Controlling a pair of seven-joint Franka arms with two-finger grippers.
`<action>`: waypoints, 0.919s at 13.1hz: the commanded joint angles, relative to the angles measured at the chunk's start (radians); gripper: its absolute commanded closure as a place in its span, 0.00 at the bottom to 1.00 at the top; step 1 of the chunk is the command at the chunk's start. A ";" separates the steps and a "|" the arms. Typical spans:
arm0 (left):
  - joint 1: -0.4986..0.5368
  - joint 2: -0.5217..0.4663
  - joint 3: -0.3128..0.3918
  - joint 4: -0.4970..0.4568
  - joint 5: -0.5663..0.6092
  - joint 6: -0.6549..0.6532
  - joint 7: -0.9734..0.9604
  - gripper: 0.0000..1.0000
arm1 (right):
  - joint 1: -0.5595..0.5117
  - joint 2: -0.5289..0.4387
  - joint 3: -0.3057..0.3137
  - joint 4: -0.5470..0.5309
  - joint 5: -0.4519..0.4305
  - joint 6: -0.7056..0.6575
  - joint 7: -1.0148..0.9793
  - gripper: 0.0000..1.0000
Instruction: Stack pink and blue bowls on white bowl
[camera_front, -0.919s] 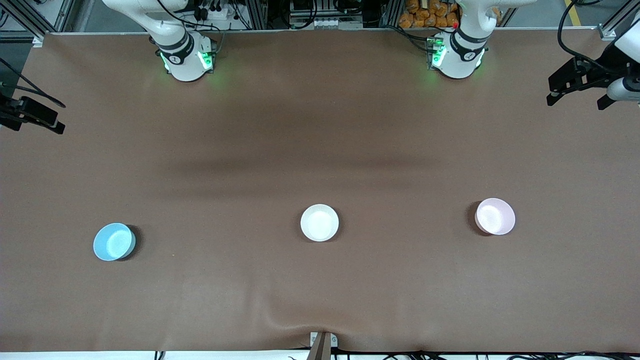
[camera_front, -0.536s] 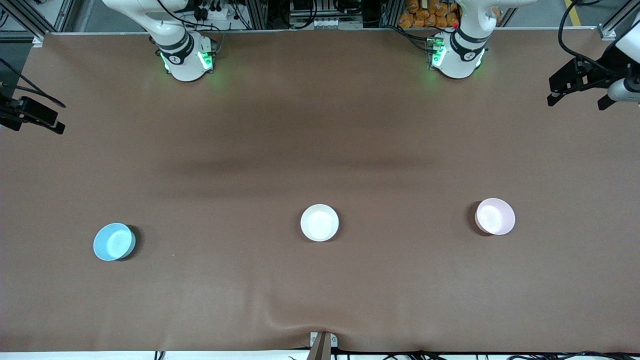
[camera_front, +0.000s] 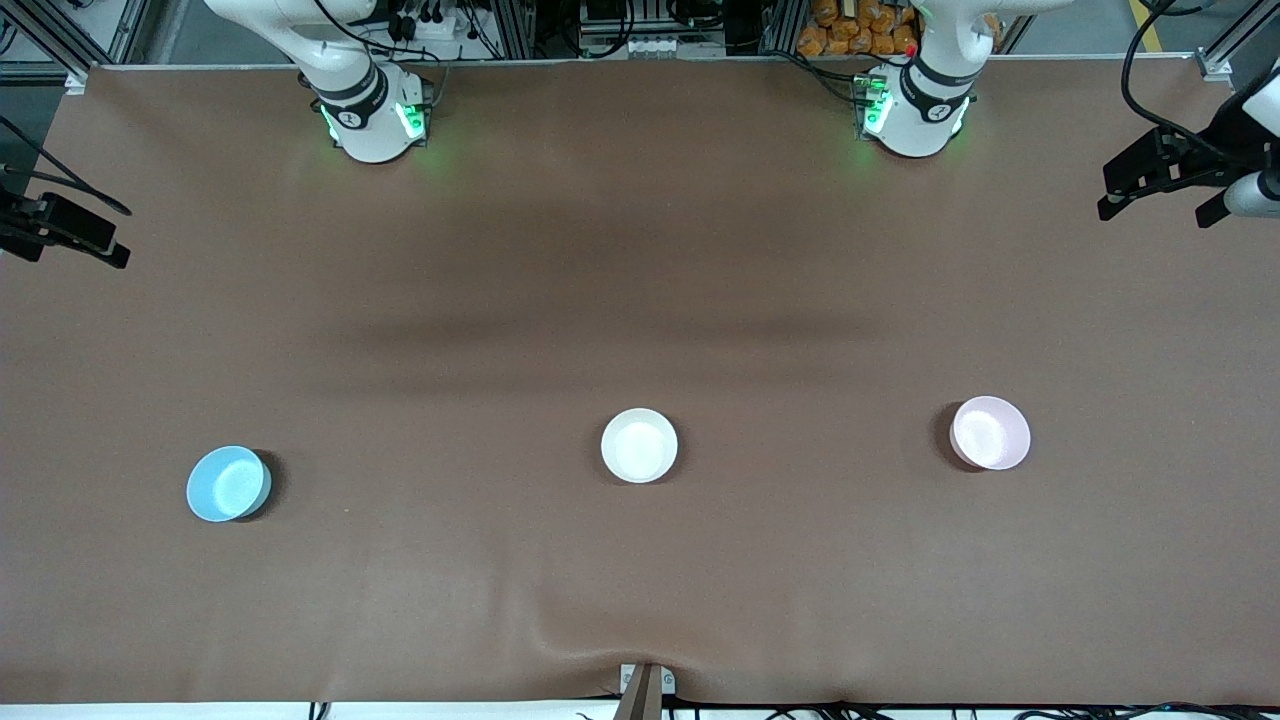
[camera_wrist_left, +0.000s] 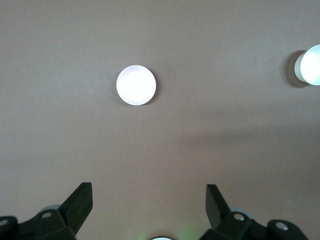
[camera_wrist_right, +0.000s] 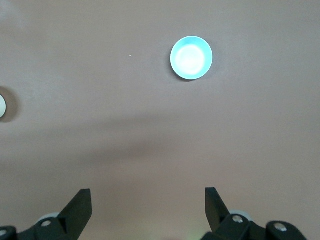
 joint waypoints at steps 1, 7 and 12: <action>0.006 0.011 0.001 0.011 -0.017 -0.008 0.011 0.00 | -0.007 0.001 0.008 0.017 0.002 -0.016 0.006 0.00; 0.006 0.064 0.001 0.007 -0.008 -0.002 0.017 0.00 | -0.007 0.001 0.008 0.017 0.001 -0.017 0.004 0.00; 0.047 0.149 0.001 0.007 0.021 0.056 0.017 0.00 | -0.008 0.001 0.008 0.017 0.001 -0.017 0.001 0.00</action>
